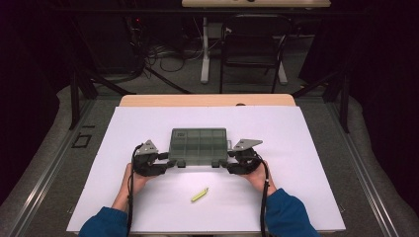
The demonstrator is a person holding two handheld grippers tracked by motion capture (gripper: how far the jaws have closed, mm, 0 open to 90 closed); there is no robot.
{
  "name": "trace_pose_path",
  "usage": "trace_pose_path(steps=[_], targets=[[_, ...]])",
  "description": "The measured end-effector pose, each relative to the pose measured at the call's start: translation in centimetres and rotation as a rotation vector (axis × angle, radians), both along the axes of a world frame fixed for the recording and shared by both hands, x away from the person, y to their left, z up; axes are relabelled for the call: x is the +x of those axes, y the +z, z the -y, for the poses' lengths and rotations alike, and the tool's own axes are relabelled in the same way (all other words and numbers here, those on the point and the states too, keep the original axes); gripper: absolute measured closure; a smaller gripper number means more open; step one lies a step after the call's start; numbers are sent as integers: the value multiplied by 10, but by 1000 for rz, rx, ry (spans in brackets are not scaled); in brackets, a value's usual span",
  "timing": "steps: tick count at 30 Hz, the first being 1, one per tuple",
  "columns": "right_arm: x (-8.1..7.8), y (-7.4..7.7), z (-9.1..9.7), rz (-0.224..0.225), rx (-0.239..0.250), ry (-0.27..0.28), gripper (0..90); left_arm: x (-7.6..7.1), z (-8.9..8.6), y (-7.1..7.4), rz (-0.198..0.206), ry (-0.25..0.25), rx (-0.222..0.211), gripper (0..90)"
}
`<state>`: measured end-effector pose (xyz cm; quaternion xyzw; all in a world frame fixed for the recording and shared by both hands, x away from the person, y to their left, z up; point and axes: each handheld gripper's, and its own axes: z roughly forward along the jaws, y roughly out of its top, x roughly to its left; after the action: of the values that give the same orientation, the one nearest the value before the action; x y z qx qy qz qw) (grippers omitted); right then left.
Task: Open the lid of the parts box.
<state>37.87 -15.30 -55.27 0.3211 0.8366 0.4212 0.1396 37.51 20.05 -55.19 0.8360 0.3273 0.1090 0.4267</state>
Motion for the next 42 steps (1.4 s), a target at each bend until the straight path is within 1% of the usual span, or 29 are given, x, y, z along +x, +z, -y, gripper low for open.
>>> trace_pose_path(steps=[2, 3, 4, 6, 12, 14, 16, 17, 19, 20, 28, 32, 33, 39, 40, 42], targets=[[0, 0, 0, -3, 4, 1, 476, 0, 0, 0, 3, 0, -4, 539], [0, 0, 1, -9, -5, 3, 476, 0, 0, -1, 3, 0, -4, 539], [0, 0, 0, -2, 5, 1, 476, 0, 0, -1, 2, 0, -5, 539], [0, 0, 1, -9, -3, 2, 477, 0, 0, -1, 3, 0, -6, 539], [0, 0, 2, -12, 11, -1, 481, 0, 0, -1, 3, 4, -9, 538], [0, 0, 2, -12, 14, -2, 481, -1, 0, -1, 6, 4, -3, 538], [0, 0, 1, -10, 8, -1, 482, -1, 0, -1, 12, 2, 0, 536], [-1, 0, 0, 0, 0, -5, 485, -1, 1, -1, 11, 0, 2, 533], [-1, 1, -1, 6, -11, -5, 484, -1, 1, -1, 11, -1, 2, 509], [-1, 1, -1, -2, -11, -9, 485, -1, 1, -1, 11, -2, 3, 507], [-1, 0, 0, -13, 7, -16, 489, -1, 1, -1, 1, 13, -8, 525], [-1, 0, 0, -15, 8, -17, 491, -1, 1, 0, -7, 14, -8, 525], [-1, 0, 0, -13, 10, -18, 491, -1, 2, 0, -4, 20, -4, 527], [0, 1, 2, -26, 18, -14, 501, 0, 1, 0, -9, 17, -11, 534], [0, 1, 2, -20, 41, -15, 511, 0, 1, 0, -9, 16, -11, 535], [0, 2, 2, -18, 37, -15, 511, -1, 1, 0, -7, 14, -12, 537]])
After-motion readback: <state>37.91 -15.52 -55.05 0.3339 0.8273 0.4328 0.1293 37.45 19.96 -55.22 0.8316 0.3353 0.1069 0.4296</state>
